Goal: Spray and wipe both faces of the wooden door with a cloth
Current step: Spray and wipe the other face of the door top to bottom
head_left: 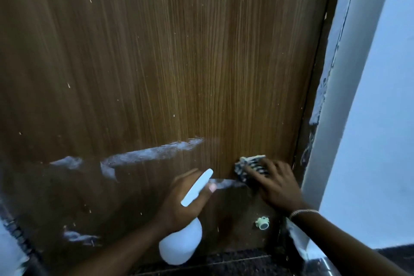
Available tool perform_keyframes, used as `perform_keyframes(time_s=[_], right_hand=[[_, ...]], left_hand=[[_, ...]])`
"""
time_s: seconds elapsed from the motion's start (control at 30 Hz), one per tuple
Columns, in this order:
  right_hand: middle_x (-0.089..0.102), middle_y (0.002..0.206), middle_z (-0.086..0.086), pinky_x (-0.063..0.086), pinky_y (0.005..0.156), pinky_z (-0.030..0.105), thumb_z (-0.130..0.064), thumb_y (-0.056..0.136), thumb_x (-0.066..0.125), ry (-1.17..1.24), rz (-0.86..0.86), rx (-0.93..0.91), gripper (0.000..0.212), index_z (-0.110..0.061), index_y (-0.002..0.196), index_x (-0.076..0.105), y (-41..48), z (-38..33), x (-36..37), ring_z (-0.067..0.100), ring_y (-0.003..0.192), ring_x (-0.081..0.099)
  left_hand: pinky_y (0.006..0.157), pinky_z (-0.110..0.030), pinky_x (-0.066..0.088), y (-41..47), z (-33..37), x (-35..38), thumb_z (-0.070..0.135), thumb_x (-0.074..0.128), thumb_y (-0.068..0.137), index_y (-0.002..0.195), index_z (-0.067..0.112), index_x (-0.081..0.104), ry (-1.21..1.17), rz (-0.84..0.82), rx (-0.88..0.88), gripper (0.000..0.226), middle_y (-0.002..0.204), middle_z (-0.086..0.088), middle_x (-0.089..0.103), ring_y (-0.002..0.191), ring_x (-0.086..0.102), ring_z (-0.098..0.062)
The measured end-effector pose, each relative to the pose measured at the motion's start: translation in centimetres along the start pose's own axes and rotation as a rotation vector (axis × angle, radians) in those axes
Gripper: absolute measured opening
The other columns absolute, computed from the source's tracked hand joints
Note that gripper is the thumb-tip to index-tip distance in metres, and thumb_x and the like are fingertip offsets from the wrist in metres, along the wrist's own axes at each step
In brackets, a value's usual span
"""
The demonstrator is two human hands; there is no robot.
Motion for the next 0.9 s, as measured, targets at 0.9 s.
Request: perform_keyframes(time_s=[0.9], right_hand=[[0.04,0.128,0.001,0.038,0.068,0.009,-0.019,0.098,0.057,0.713,0.324,0.777,0.048,-0.031,0.143,0.044,3.3,-9.0,-1.3,0.015,0.096,0.056]], left_hand=[[0.067,-0.002,0.045,-6.6,-5.1,-8.4,0.045,0.069,0.096,0.086,0.041,0.06,0.191,0.093,-0.041,0.014,0.077,0.034,0.058,0.074,0.064,0.008]])
Point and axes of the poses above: each hand's wrist, its own y-axis towards the middle knuckle, its own x-axis out of the palm, z = x × y, the point moved 9 cm from there along y, towards the middle knuckle
